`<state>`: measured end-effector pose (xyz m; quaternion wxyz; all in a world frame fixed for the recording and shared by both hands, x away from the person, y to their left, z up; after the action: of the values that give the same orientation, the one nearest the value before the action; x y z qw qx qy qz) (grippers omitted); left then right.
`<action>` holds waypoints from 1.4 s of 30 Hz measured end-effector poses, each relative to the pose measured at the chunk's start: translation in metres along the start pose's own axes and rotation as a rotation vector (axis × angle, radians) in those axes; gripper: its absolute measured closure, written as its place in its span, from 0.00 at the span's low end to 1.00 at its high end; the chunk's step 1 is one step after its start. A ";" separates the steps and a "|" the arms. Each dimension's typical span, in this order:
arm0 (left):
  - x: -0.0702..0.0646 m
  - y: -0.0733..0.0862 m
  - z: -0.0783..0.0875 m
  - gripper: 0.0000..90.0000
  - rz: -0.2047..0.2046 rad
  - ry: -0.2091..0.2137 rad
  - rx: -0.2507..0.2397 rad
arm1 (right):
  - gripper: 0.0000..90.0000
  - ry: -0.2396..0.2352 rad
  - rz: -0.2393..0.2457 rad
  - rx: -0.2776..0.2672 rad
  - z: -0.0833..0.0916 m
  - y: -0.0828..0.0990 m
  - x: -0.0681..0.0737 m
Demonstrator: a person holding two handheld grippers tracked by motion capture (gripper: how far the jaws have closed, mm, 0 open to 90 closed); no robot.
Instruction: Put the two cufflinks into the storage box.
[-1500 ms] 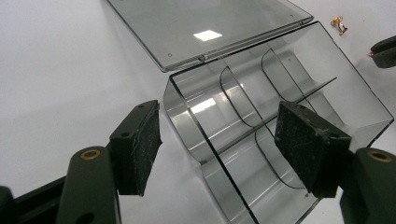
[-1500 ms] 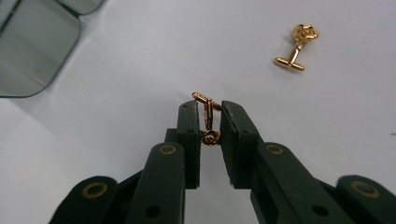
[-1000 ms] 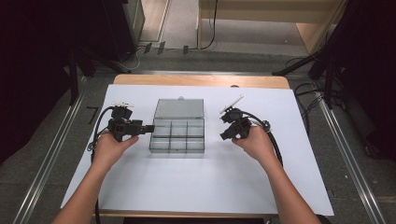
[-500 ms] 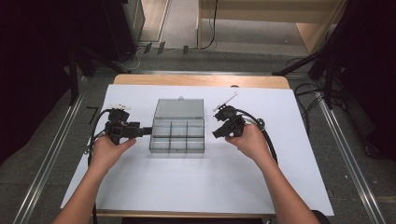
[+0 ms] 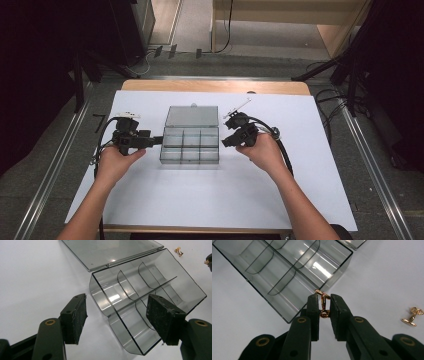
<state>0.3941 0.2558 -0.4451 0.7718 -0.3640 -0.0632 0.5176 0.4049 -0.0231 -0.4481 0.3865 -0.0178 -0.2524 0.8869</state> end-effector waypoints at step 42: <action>0.005 0.003 -0.002 0.38 0.004 -0.010 0.010 | 0.89 -0.023 0.086 0.025 -0.040 -0.013 0.044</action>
<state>0.3948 0.2591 -0.4503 0.7722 -0.3579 -0.0637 0.5210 0.3919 0.0319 -0.4697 0.3455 -0.0136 -0.2448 0.9058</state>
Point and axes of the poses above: each handheld gripper's, and its own axes: z roughly backward along the jaws, y roughly out of its underside, x roughly to its left, the point moved 7 cm from there along -z, roughly forward along the jaws, and after that the axes turned 2 degrees about z, right-handed, at the moved point
